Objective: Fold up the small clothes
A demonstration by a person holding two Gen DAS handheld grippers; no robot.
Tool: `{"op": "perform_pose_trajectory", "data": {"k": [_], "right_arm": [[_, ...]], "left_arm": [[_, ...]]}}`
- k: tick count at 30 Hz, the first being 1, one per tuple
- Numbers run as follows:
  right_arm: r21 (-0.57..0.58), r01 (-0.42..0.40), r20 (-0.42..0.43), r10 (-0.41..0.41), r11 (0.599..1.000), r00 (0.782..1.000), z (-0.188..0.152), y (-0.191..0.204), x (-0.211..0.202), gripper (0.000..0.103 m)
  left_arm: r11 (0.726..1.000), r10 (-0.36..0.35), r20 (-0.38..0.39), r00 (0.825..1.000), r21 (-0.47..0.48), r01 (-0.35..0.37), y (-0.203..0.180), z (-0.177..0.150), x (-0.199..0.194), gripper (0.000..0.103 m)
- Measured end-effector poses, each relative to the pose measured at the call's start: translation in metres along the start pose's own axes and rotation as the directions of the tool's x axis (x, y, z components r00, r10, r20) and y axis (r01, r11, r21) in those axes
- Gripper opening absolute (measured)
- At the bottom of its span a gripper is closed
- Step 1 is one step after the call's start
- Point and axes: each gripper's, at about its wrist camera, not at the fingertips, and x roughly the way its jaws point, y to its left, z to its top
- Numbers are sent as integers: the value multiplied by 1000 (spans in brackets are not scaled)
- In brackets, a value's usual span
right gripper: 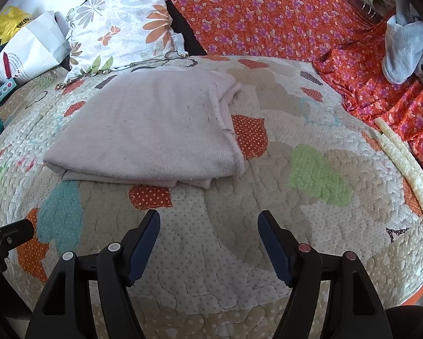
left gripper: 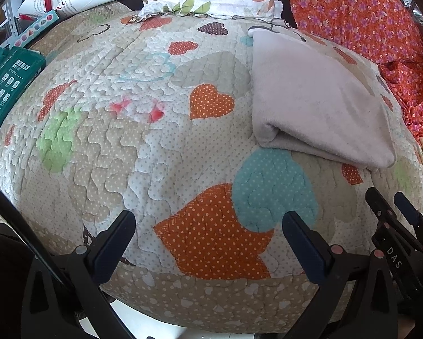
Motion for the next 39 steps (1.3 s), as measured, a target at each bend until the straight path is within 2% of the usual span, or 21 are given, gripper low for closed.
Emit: {"op": "perform_pose_trajectory", "data": {"k": [39], "right_arm": [[-31, -15, -4, 15, 999, 1000, -3, 11, 2, 79]], "left_arm": [[1000, -2, -8, 1000, -2, 2, 1, -2, 6, 103]]}}
